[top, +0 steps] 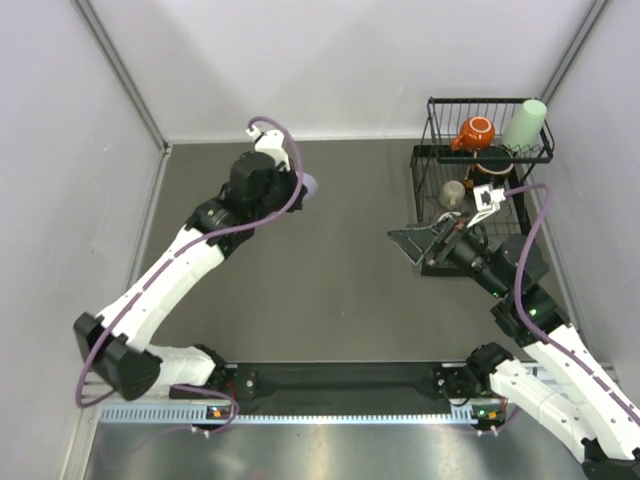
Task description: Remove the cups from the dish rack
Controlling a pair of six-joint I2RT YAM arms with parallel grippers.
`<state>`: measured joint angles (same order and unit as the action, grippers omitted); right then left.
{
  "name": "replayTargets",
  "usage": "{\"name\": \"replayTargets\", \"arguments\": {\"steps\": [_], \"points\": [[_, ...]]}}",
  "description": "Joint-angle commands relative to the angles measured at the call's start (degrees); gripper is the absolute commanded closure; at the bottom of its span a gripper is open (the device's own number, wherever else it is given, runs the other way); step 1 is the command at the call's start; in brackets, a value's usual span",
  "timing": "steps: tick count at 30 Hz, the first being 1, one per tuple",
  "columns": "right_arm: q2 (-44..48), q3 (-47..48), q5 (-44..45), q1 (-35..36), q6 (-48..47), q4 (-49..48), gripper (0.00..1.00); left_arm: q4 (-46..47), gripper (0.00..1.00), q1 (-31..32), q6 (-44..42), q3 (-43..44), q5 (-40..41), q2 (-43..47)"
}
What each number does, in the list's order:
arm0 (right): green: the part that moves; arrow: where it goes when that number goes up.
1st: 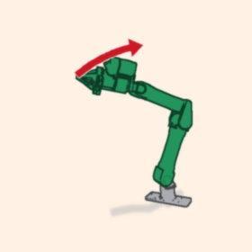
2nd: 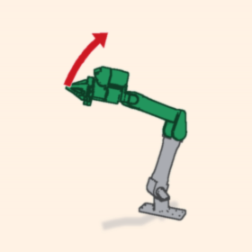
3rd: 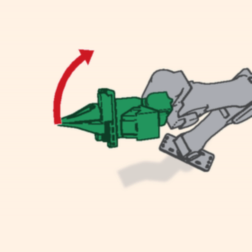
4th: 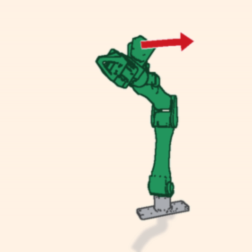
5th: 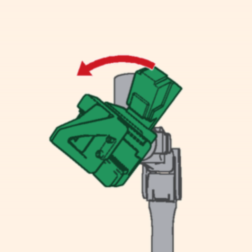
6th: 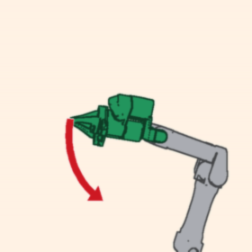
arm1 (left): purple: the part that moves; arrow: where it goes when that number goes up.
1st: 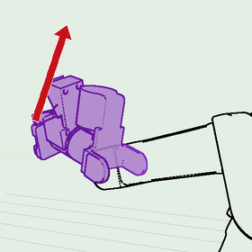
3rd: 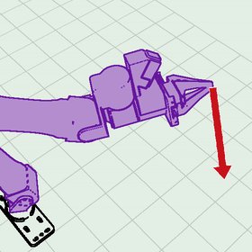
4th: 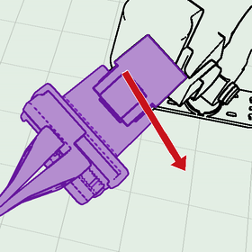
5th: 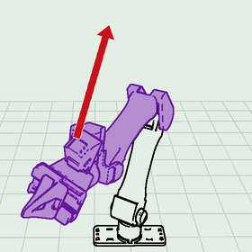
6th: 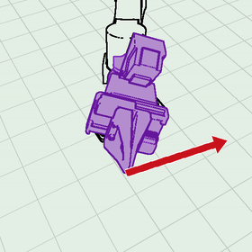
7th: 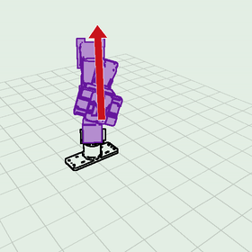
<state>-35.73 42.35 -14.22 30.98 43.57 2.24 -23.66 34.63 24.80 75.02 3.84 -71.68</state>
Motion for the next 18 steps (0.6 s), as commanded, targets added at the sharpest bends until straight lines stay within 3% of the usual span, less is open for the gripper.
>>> {"name": "replayTargets", "arguments": {"steps": [1,10,18], "points": [[1.10,-2.88,2.71,0.66,-3.05,3.64,0.00,-6.83,1.00,-1.67,-9.84,5.03,13.21,-5.81],[4.17,-2.45,3.32,0.57,-6.39,11.28,0.00,-7.54,1.00,-16.07,-10.65,11.02,19.54,-19.71],[6.20,-1.84,8.15,0.66,-10.79,16.91,0.00,-6.93,1.00,-25.92,-11.17,19.28,13.05,-31.49]]}}
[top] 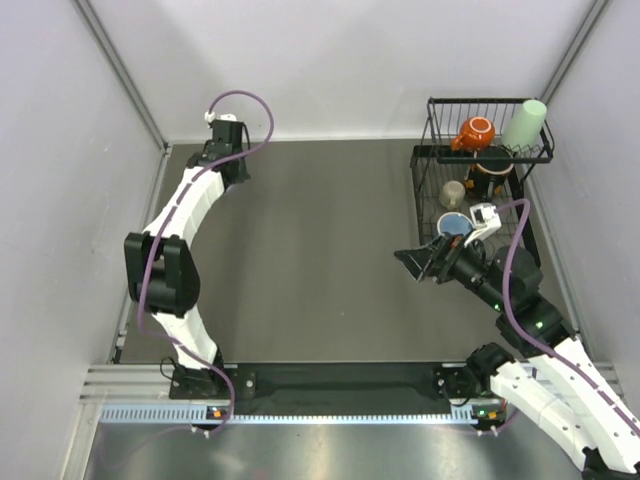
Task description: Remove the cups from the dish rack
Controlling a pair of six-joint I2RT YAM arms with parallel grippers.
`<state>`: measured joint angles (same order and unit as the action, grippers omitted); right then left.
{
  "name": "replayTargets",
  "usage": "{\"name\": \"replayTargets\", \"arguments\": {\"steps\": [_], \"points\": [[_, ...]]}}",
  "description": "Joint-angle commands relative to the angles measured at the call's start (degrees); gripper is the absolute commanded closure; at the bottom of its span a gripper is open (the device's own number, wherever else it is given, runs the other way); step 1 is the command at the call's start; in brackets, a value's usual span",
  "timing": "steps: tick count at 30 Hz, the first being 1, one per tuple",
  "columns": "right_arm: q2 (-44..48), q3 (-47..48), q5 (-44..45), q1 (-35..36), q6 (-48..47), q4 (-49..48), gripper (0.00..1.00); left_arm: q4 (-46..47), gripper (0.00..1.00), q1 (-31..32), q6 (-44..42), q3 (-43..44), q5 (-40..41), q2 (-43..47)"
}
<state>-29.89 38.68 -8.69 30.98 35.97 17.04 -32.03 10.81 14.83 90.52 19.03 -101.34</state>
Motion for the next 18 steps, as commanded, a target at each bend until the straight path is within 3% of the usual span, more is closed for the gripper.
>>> {"name": "replayTargets", "arguments": {"steps": [1,6,15,18], "points": [[0.01,2.19,2.45,0.66,-3.53,2.38,0.00,2.05,1.00,-2.54,-1.12,4.13,-2.59,-3.32],[-1.92,4.03,0.78,0.66,-6.08,3.53,0.00,4.88,1.00,-5.97,-0.24,4.57,-5.84,-8.07],[-1.57,2.72,6.40,0.66,-9.77,5.72,0.00,4.17,1.00,-7.29,-2.17,8.27,-9.36,-14.41],[-1.40,2.46,7.62,0.66,-11.26,7.65,0.00,3.91,0.94,-7.38,-2.79,8.97,-9.71,-15.64]]}}
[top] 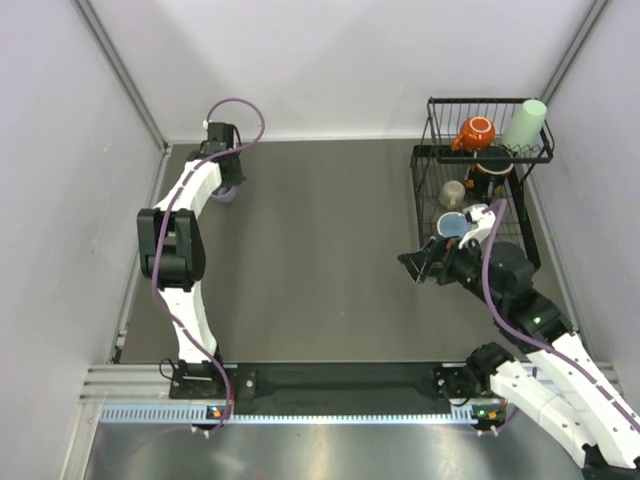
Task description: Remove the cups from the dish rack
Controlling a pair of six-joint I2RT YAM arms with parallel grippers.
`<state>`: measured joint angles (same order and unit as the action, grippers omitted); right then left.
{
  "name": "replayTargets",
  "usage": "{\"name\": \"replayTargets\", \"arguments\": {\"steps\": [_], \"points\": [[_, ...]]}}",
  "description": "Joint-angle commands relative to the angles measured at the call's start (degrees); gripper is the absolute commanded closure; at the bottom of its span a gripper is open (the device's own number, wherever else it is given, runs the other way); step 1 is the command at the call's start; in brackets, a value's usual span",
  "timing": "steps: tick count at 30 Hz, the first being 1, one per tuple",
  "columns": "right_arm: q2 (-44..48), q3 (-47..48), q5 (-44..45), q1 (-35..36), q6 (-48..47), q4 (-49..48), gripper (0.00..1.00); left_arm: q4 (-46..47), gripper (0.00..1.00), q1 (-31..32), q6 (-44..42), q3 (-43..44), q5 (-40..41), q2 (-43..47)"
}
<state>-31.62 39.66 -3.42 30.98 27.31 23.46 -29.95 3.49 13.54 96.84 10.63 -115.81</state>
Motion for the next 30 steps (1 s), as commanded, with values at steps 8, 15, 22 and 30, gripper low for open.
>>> {"name": "replayTargets", "arguments": {"steps": [8,15,22,30], "points": [[-0.20,2.35,3.86,0.66,-4.72,4.31,0.00,1.74,0.68,-0.06,-2.11,2.31,-1.31,-1.09],[-0.20,2.62,4.30,0.66,-4.11,4.40,0.00,1.22,0.64,-0.06,-3.52,3.53,-0.97,-0.74],[-1.87,1.21,3.68,0.57,-2.00,2.11,0.00,0.78,0.44,-0.15,-3.61,8.89,-3.33,-0.03],[-4.85,1.99,5.44,0.66,-0.24,0.88,0.00,0.34,0.02,1.17,-3.61,8.47,-1.77,4.70]]}}
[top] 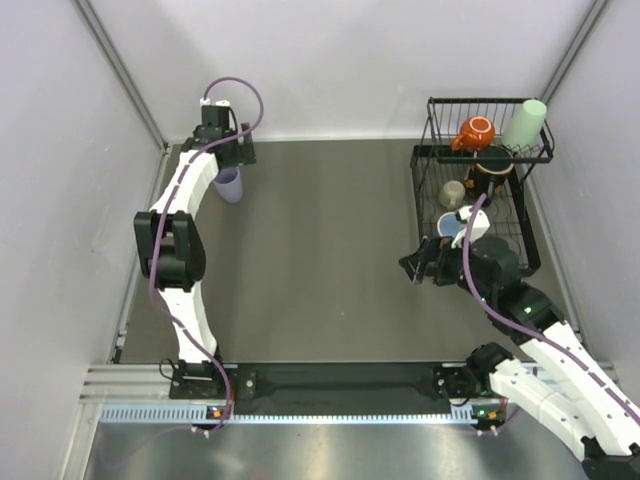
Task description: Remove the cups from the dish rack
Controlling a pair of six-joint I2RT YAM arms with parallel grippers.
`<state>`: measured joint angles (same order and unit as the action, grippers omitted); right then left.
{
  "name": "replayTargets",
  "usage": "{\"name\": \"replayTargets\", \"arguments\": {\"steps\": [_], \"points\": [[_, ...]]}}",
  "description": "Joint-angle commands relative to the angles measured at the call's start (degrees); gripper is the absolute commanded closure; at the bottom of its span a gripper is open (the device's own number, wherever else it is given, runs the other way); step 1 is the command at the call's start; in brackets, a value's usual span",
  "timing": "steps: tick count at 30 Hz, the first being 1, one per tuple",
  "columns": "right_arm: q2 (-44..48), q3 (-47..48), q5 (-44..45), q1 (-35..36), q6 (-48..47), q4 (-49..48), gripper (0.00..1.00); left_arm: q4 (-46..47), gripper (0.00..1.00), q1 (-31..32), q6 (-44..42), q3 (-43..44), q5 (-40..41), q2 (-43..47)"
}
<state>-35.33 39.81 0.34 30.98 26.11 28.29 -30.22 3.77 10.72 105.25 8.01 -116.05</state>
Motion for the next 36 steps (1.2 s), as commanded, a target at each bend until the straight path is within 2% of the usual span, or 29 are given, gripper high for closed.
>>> {"name": "replayTargets", "arguments": {"steps": [1,6,9,11,12,13,14,17,23,27,31,36], "points": [[-1.93,2.63,2.12,0.57,1.05,-3.86,0.00,0.60,0.02,1.50,-0.79,-0.74,1.39,6.09],[-9.13,11.41,7.82,0.66,3.16,-2.19,0.00,4.98,0.02,6.16,2.02,-12.40,-4.13,17.14],[-13.35,17.21,10.72,0.57,0.80,-1.32,0.00,8.59,0.02,8.79,6.49,-17.52,-12.64,22.77],[-16.50,21.86,13.10,0.57,-0.35,-0.18,0.00,12.62,0.02,9.68,11.75,-19.98,-22.38,26.81],[-17.39,23.37,16.07,0.66,-0.70,0.01,0.00,14.99,0.02,9.76,13.69,-23.30,-26.95,28.23],[-18.27,24.69,17.31,0.57,-1.06,0.09,0.00,22.41,0.02,9.68,15.80,-25.51,-35.78,29.64],[-19.76,27.05,17.94,0.57,-1.49,-0.08,0.00,25.70,0.02,9.76,21.13,-27.71,-39.09,31.13],[-23.01,31.88,18.91,0.22,-4.83,-0.70,0.00,37.56,0.02,12.12,28.28,-35.36,-45.69,36.58],[-28.82,37.96,19.00,-4.34,-7.03,0.18,0.00,34.88,0.02,22.23,26.98,-40.82,-41.50,40.72],[-31.11,38.68,17.52,-10.40,-6.42,2.38,0.00,40.74,0.03,26.02,31.90,-48.27,-43.33,42.92],[-31.29,34.29,14.35,-18.83,-6.95,4.40,0.00,41.56,0.04,28.22,32.44,-52.16,-43.96,45.12],[-28.48,24.10,11.09,-23.68,-5.72,3.53,0.00,38.05,0.05,28.31,29.98,-52.78,-42.29,46.44]]}}
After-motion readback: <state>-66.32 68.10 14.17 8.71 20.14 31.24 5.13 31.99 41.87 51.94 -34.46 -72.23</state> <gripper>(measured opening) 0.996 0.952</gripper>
